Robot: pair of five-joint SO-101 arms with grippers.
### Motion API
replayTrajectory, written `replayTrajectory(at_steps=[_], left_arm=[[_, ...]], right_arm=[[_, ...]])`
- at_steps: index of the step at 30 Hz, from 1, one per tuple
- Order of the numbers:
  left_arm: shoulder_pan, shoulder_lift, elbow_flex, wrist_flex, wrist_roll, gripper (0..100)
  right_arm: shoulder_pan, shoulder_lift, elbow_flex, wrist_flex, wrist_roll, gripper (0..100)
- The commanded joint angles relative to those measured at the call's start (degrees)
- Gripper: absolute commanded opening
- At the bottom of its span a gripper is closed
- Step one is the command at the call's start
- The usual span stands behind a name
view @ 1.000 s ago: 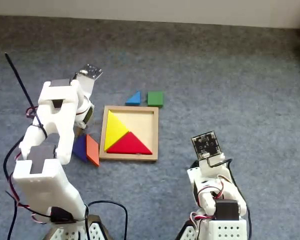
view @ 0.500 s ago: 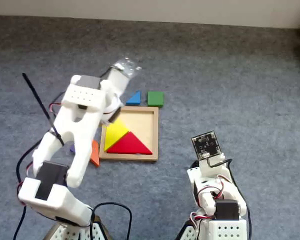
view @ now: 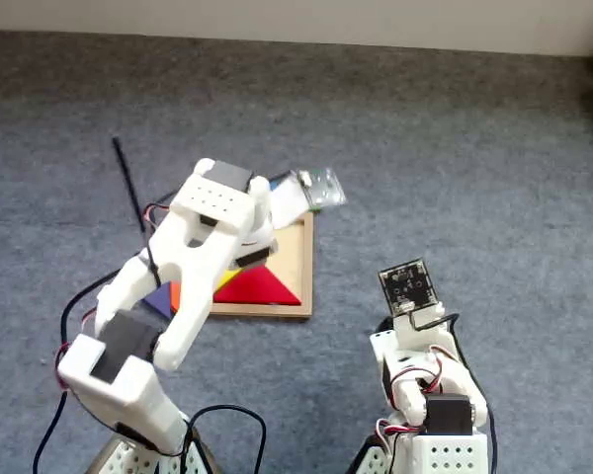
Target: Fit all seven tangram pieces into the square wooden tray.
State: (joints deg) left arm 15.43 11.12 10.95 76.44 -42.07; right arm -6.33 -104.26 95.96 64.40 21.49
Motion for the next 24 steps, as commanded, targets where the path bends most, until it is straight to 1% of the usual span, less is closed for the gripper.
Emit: replayTrajectory(at_steps=[1, 3, 5, 9, 15, 19, 20, 22, 24], left_arm=[[0.75, 2.59, -2.77, 1.05, -1.76, 6], [0.40, 3.65, -4.35, 1.41, -1.67, 11], [-0.31, 3.65, -5.67, 1.67, -1.58, 13], [-0.92, 3.65, -9.89, 1.58, 1.67, 14], [-0.92, 4.26, -13.67, 2.37, 1.49, 14], [-2.42, 3.65, -16.04, 2.46, 1.85, 14], [-2.51, 3.56, -16.84, 3.08, 1.93, 14], [-2.95, 3.30, -19.82, 6.86, 2.02, 14], [-2.95, 2.68, -22.90, 10.90, 5.98, 14]], right_arm=[[1.01, -0.92, 6.64, -1.01, 0.70, 7.7], [1.01, -0.92, 6.64, -1.01, 0.70, 7.7], [1.01, -0.92, 6.64, -1.01, 0.70, 7.7], [1.01, -0.92, 6.64, -1.01, 0.70, 7.7], [1.01, -0.92, 6.64, -1.01, 0.70, 7.7], [1.01, -0.92, 6.64, -1.01, 0.70, 7.7], [1.01, -0.92, 6.64, -1.01, 0.70, 7.7], [1.01, -0.92, 6.64, -1.10, 0.70, 7.7], [1.01, -0.92, 6.64, -1.10, 0.70, 7.7]])
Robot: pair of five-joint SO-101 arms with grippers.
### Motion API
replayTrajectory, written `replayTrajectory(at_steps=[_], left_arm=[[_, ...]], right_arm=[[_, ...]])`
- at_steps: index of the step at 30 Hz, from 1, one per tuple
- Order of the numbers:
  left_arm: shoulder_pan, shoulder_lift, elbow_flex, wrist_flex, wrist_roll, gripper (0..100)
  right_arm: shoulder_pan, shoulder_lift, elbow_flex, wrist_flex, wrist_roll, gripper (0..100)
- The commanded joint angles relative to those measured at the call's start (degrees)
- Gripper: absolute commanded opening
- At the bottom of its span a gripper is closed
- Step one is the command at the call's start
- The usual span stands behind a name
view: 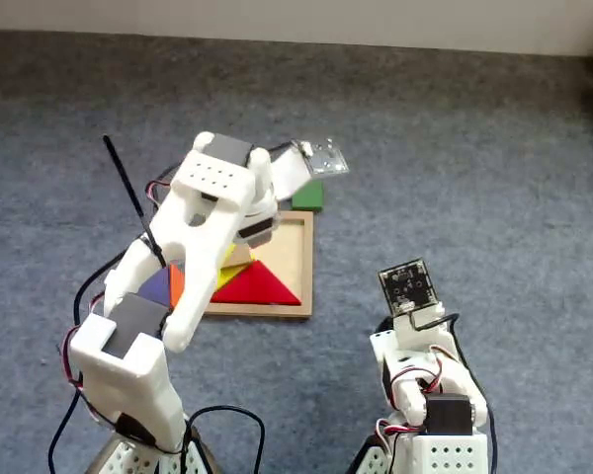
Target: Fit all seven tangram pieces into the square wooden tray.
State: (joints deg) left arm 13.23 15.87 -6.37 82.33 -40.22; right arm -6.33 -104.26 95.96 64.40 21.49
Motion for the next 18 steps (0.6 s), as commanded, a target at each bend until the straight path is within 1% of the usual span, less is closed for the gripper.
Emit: replayTrajectory(at_steps=[1, 3, 6, 9, 12, 18], left_arm=[[-0.75, -2.42, -6.73, 6.77, 7.03, 14], [-0.84, -3.03, -7.96, 9.76, 10.64, 14], [-1.19, -2.86, -6.99, 11.96, 11.16, 14], [-1.19, -3.38, -2.33, 11.52, 11.78, 14], [-1.19, -3.38, 1.27, 11.34, 16.44, 14], [-2.15, -3.38, 8.84, 2.90, 19.43, 14]], right_arm=[[1.01, -0.92, 6.64, -1.10, 0.70, 7.7], [1.01, -0.92, 6.64, -1.10, 0.70, 7.7], [1.01, -0.92, 6.64, -1.10, 0.70, 7.7], [1.01, -0.92, 6.64, -1.10, 0.70, 7.7], [1.01, -0.92, 6.64, -1.10, 0.70, 7.7], [1.01, -0.92, 6.64, -1.10, 0.70, 7.7]])
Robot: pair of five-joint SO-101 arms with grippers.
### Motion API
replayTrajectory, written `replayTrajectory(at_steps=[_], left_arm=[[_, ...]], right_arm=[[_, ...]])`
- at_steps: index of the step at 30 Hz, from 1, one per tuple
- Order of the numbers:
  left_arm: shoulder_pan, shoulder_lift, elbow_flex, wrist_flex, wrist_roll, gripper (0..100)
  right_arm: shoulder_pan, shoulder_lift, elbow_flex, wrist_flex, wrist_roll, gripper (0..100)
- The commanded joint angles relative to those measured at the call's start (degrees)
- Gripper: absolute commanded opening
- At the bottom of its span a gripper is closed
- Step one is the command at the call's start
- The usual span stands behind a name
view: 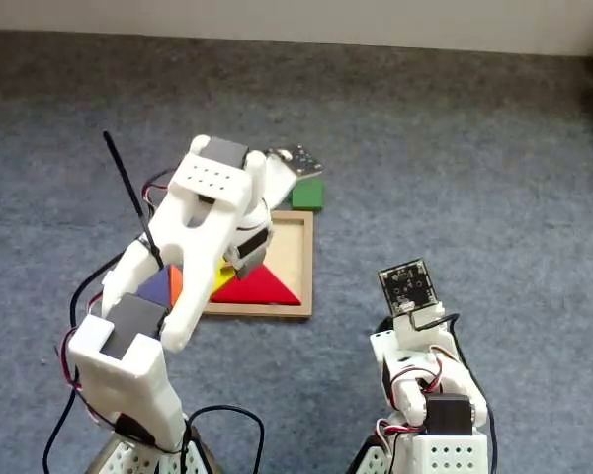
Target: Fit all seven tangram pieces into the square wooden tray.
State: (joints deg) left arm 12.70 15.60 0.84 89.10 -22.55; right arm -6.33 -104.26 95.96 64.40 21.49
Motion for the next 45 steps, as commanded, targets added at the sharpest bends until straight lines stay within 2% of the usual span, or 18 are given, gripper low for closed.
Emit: replayTrajectory(at_steps=[1, 15, 33, 45], left_arm=[[-1.80, -3.12, 2.59, -5.27, 2.11, 14], [-7.08, -2.51, 6.02, -20.13, 1.76, 14], [-8.57, -6.11, 3.65, -22.59, 2.11, 14], [-12.26, -3.82, 6.37, -33.49, 2.29, 14]], right_arm=[[1.01, -0.92, 6.64, -1.10, 0.70, 7.7], [1.01, -0.92, 6.64, -1.10, 0.70, 7.7], [1.01, -0.92, 6.64, -1.10, 0.70, 7.7], [1.01, -0.92, 6.64, -1.10, 0.70, 7.7]])
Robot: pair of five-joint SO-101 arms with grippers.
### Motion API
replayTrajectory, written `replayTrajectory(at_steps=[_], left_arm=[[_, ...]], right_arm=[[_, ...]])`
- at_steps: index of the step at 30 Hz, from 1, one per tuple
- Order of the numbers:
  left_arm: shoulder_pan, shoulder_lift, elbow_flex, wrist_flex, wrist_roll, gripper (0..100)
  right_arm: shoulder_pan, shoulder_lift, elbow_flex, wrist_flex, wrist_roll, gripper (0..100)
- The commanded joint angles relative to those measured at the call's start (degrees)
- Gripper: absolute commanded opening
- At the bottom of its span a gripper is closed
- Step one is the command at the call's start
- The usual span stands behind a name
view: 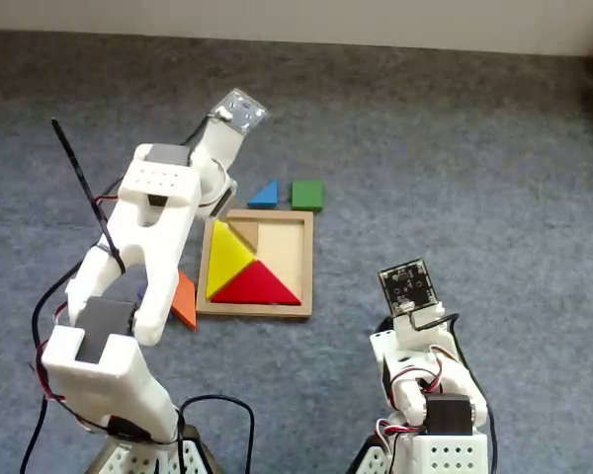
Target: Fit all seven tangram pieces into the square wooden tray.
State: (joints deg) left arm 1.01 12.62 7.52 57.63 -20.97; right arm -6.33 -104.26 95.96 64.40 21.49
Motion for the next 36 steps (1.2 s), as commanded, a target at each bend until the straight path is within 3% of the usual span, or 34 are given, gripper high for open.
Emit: replayTrajectory(at_steps=[1, 12, 16, 21, 26, 36], left_arm=[[-0.40, 0.04, -0.31, -2.11, 0.70, 14], [7.08, 7.60, -0.84, -1.85, 0.53, 14], [10.68, 6.20, -0.40, -1.41, 0.62, 14], [14.37, 3.91, -0.75, 4.66, 0.70, 14], [14.37, -0.48, -0.84, 5.63, 4.57, 14], [18.42, -6.37, -0.22, 9.76, 5.10, 14]], right_arm=[[1.01, -0.92, 6.64, -1.10, 0.70, 7.7], [1.01, -0.92, 6.64, -1.10, 0.70, 7.7], [1.01, -0.92, 6.64, -1.10, 0.70, 7.7], [1.01, -0.92, 6.64, -1.10, 0.70, 7.7], [1.01, -0.92, 6.64, -1.10, 0.70, 7.7], [1.01, -0.92, 6.64, -1.10, 0.70, 7.7]])
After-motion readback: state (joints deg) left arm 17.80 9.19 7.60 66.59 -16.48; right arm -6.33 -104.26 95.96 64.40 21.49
